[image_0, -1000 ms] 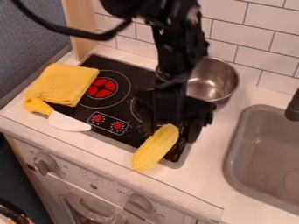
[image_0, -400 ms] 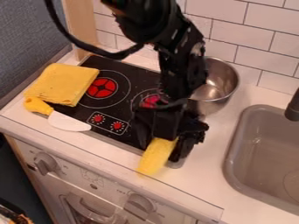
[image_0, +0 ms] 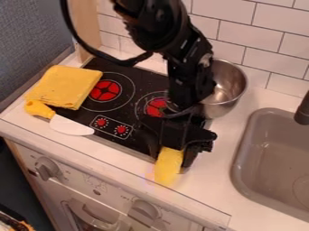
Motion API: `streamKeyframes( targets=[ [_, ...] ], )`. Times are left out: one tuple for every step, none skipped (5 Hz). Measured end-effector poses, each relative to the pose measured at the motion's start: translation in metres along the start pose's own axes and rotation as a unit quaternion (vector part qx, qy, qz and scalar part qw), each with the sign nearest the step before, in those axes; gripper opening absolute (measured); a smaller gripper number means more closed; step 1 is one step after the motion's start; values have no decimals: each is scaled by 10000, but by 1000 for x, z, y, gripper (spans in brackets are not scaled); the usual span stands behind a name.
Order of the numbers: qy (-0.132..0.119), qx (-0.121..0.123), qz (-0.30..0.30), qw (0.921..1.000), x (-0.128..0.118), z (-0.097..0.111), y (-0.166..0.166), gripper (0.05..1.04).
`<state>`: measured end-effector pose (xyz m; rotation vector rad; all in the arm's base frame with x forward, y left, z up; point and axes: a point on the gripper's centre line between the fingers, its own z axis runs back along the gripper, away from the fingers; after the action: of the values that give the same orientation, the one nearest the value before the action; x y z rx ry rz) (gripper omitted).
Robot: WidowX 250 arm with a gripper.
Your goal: Move the maize to the right side of the burner
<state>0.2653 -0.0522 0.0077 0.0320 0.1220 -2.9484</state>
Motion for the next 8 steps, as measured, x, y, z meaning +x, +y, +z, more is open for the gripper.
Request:
streamKeyframes(
  targets=[
    [-3,22,-23,10000,0,0,1,655],
    [-35,47,-50,10000,-2,3,3,654],
    [-57,65,144,9999,-10,8,-7,654],
    [200,274,511,9981,-24,26,-27,654],
    [191,301,954,9948,-35,32,-49,654],
    [267,461,1451,9880,-51,42,-68,654],
    [510,616,1873,9790,-75,60,-87,654],
    [596,712,2217,9707,-97,67,-105,654]
  ],
)
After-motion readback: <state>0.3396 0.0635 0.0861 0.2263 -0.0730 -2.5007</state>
